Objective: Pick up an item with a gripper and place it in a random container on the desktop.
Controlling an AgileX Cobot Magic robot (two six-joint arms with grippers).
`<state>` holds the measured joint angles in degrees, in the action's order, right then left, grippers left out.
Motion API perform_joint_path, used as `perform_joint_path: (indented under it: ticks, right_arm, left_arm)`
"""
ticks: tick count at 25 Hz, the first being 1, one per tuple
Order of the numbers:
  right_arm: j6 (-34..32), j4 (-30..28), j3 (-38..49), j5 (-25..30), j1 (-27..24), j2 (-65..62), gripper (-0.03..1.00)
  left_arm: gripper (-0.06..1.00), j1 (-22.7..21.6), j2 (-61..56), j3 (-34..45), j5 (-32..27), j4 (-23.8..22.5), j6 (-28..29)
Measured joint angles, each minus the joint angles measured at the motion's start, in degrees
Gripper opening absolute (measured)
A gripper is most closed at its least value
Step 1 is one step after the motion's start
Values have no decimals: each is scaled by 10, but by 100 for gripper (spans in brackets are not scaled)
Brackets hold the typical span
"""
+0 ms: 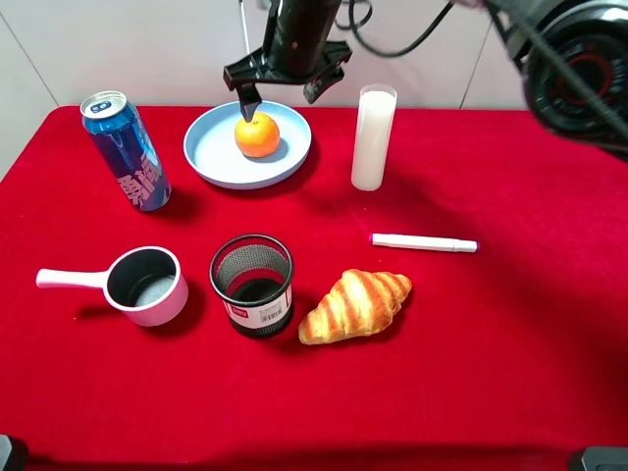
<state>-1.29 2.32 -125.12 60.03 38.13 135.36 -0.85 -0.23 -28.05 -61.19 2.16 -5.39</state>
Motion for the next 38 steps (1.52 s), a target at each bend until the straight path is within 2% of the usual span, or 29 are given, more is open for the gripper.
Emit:
perform_joint_path:
  ticks: [7,19,23,30,38]
  right_arm:
    - [3,-4,0,86,0,-53,69]
    - [13,17,12,98,0,-163,69]
    - [16,18,75,98,0,-222,69]
    - [32,5,241,99,0,-355,69]
    - [33,-40,411,99,0,-520,69]
  left_arm:
    - [96,0,0,0,0,0,0]
    - [96,0,0,0,0,0,0]
    - [96,0,0,0,0,0,0]
    - [96,0,0,0,0,0,0]
    - [96,0,0,0,0,0,0]
